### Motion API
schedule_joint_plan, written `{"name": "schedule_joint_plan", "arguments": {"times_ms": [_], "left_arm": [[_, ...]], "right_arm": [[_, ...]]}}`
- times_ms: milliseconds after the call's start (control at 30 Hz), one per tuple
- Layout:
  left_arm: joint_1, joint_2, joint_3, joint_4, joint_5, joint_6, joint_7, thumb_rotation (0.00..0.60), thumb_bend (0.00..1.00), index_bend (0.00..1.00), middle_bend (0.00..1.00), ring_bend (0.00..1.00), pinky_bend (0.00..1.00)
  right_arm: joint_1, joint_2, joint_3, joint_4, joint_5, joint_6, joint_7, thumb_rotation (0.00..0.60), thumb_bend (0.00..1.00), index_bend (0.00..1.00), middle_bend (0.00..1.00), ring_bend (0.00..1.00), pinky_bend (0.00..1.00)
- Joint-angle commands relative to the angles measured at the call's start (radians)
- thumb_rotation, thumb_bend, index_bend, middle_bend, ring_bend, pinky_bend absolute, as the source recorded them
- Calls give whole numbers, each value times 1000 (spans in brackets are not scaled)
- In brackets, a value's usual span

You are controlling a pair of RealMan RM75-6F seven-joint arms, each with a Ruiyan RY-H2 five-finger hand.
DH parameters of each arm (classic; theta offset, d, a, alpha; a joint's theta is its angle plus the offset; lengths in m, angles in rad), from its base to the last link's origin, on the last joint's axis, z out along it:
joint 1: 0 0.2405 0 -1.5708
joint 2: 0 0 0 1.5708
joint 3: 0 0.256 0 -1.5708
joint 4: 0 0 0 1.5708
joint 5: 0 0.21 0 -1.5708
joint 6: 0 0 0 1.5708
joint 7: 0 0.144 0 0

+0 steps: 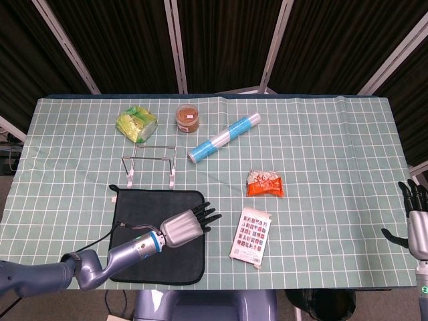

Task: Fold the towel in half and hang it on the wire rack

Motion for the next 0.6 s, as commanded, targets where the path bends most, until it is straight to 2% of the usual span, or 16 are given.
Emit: {"name": "schedule_joint_plan", "arguments": {"times_ms": [33,600], "left_arm": [[-7,-22,3,22,-14,-1,-1,600,444,350,0,0,0],[-28,-74,19,64,-84,-8,33,600,444,356,0,0,0]], "right_arm": [[1,0,0,1,0,-3,0,600,0,0,0,0,0],[2,7,-1,4,-2,-6,18,600,0,0,0,0,0]]}}
